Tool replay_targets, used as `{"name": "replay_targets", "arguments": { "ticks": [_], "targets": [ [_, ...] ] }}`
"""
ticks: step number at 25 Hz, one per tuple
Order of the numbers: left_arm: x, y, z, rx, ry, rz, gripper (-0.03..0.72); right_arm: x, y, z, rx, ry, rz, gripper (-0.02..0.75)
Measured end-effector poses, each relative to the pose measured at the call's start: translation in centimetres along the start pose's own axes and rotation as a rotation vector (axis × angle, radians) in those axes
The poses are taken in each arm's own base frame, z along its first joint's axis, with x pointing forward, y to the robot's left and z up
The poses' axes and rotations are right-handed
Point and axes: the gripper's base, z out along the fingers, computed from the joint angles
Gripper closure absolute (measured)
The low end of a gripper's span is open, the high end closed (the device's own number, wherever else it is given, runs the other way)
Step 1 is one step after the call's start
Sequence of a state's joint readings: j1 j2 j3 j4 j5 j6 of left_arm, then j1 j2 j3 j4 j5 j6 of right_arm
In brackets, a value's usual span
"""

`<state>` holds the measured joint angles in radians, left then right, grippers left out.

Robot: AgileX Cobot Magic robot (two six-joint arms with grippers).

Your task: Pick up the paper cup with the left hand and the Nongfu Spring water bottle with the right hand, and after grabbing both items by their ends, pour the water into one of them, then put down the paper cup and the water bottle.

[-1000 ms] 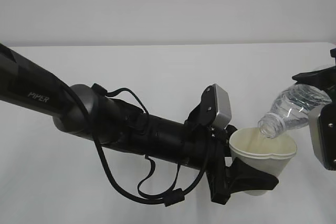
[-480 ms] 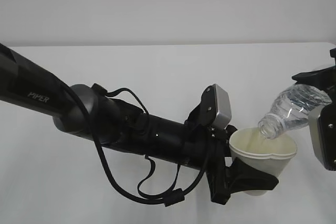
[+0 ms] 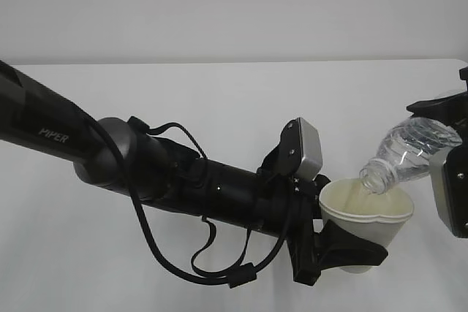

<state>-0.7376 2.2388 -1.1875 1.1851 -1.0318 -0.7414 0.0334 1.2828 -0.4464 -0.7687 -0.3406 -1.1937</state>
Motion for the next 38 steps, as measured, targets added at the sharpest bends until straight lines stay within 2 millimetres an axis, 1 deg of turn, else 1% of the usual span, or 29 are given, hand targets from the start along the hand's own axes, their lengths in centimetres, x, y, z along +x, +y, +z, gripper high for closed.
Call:
{"name": "replay_targets", "arguments": {
  "ticks": [38],
  "targets": [
    [0.02, -0.03, 0.0, 0.003, 0.003, 0.002, 0.274, 0.0, -0.03, 0.0, 0.004, 0.0, -0.024, 0.335]
  ]
}}
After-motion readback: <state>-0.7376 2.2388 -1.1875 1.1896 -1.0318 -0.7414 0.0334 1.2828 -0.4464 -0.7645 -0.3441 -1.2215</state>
